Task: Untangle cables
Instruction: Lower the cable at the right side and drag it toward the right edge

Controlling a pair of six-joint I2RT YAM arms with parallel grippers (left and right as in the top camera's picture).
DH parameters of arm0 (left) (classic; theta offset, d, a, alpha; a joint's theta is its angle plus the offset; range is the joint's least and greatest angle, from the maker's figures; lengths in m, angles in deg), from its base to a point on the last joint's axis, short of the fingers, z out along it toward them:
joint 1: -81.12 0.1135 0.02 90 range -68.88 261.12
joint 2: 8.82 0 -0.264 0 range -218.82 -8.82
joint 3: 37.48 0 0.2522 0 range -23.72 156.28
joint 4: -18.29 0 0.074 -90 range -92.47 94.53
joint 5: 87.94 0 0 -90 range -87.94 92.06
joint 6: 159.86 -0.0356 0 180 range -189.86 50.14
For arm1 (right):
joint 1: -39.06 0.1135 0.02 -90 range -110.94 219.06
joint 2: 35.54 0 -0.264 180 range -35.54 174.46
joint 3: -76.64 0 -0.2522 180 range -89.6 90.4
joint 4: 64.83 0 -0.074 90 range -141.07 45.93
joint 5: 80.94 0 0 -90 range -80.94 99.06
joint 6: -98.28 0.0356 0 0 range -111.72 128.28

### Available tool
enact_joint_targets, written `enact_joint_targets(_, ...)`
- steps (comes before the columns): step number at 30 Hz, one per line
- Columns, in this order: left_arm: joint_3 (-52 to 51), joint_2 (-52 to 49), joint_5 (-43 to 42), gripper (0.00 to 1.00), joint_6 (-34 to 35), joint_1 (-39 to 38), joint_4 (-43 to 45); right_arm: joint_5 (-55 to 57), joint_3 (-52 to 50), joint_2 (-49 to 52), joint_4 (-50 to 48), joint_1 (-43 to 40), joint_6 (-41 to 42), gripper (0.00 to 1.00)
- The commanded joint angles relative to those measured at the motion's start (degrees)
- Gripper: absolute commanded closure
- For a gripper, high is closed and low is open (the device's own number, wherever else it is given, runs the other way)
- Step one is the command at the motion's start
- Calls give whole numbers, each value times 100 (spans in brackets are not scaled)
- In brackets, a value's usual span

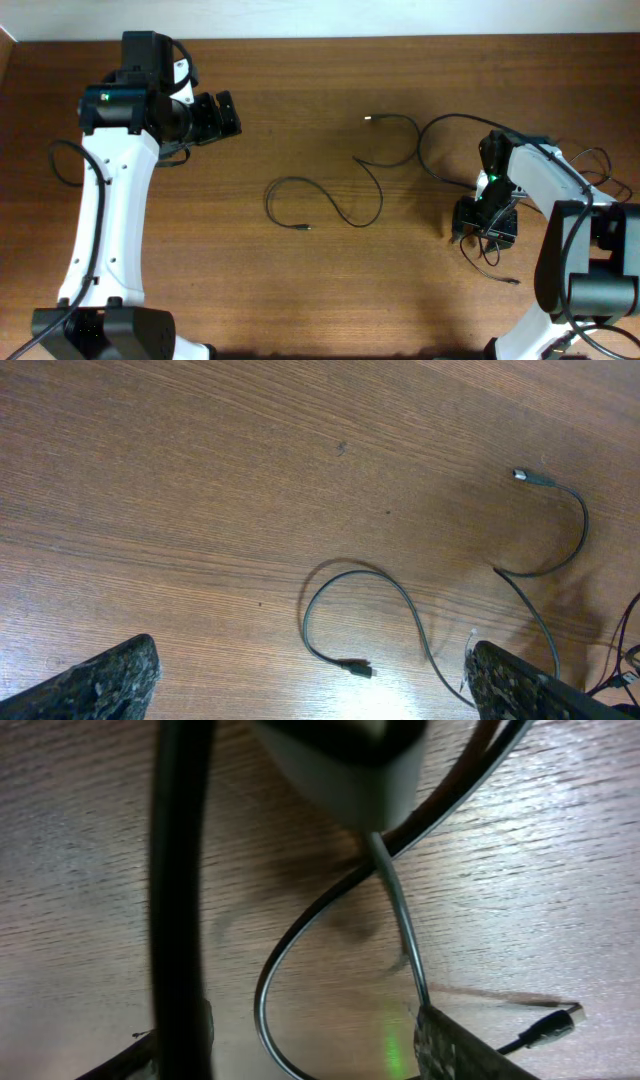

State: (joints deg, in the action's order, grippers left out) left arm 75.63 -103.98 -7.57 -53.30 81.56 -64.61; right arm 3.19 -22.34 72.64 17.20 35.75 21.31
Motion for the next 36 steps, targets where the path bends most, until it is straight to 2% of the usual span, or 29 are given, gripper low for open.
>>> enact_joint_targets(1, 44, -13, 24, 1, 15, 9, 9, -120, -44, 22, 0, -9, -81, 36)
enact_joint_targets(8, 44, -13, 24, 1, 15, 11, 9, -122, -391, 22, -343, -9, -76, 37)
enact_joint_targets(11, 44, -13, 26, 1, 15, 9, 9, -120, -501, 22, -496, -9, -79, 54)
enact_joint_targets(13, 44, -13, 26, 1, 15, 11, 7, -122, -496, 22, -553, -9, -79, 87)
enact_joint_targets(14, 44, -13, 24, 1, 15, 11, 9, -122, -479, 22, -551, -11, -79, 96)
enact_joint_targets(20, 44, -13, 24, 1, 15, 11, 9, -122, 433, -87, 278, -9, -199, 96)
enact_joint_targets(27, 44, -13, 24, 1, 15, 9, 9, -105, 2743, -507, 1467, -9, -459, 96)
enact_joint_targets(36, 44, -13, 24, 1, 15, 11, 9, -87, 4986, -935, 1851, -15, -577, 96)
